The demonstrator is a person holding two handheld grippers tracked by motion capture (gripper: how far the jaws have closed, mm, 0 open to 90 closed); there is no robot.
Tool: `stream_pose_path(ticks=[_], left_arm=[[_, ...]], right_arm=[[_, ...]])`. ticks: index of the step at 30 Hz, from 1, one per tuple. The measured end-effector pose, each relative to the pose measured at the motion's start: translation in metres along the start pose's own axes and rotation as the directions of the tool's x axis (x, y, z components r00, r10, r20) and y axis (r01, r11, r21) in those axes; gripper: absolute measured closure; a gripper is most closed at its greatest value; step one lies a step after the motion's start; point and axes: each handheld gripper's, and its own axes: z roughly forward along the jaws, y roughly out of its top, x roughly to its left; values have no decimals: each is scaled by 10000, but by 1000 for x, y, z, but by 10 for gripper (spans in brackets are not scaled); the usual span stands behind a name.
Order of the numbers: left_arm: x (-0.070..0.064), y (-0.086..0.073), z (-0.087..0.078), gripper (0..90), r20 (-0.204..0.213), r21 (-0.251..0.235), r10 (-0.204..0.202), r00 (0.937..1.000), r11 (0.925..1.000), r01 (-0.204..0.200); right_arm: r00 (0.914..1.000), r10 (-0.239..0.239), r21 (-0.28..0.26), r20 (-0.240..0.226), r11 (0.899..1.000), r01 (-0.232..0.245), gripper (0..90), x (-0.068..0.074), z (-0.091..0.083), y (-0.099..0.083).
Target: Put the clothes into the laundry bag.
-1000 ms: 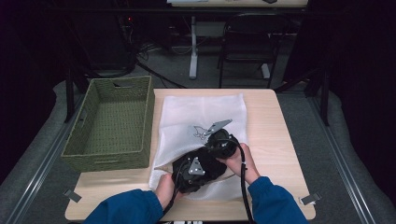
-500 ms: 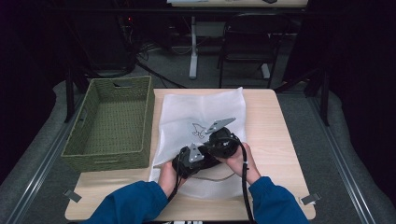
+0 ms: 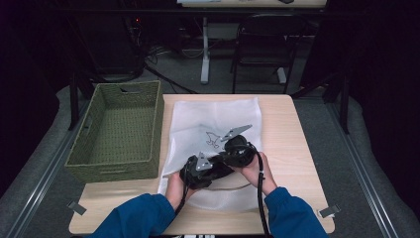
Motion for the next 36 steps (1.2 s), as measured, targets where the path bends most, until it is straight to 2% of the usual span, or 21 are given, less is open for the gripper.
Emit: stream_pose_path(ticks=[3, 5, 9, 14, 15, 16, 17, 19, 24, 31, 36], left_arm=[[-3, 0, -10, 511, 319, 93, 30, 9995, 10000, -33], [-6, -1, -17, 423, 508, 118, 21, 9987, 9999, -27], [-14, -7, -21, 405, 450, 178, 119, 9989, 9998, -127], [-18, -10, -9, 549, 190, 555, 124, 9997, 9984, -134], [-16, -11, -6, 571, 241, 588, 42, 9997, 9983, -57], [-15, -13, -3, 583, 390, 603, 82, 9992, 9981, -106], [-15, -14, -2, 599, 353, 630, 148, 9993, 9979, -170], [-15, -15, 2, 640, 413, 541, 209, 9989, 9983, -231], [-13, -16, 4, 760, 132, 360, 80, 9999, 9993, -84], [-10, -13, 9, 797, -176, 126, -104, 9998, 9999, 106], [-1, -6, 11, 799, -739, -317, -478, 9961, 9985, 456]], right_arm=[[10000, -29, 20, 58, 10000, 29, 871, 1, -1, 0], [10000, -55, 25, 70, 10000, 55, 869, 1, -1, 0], [10000, -47, 16, 78, 10000, 47, 869, 1, -2, 1], [10000, -49, 36, 85, 10000, 49, 868, 3, -4, 1], [9999, -77, 45, 78, 10000, 76, 868, 3, -4, 1], [10000, -73, 50, 59, 10000, 73, 867, 4, -4, 1], [10000, -67, 47, 42, 10000, 66, 868, 4, -4, 2], [9999, -104, 24, 45, 9999, 104, 868, 5, -4, 2], [10000, -84, 31, 30, 10000, 84, 867, 5, -4, 2], [10000, -61, -45, -6, 10000, 61, 868, 6, -6, 2], [9999, 50, -316, -161, 9995, -55, 868, 6, -13, 4]])
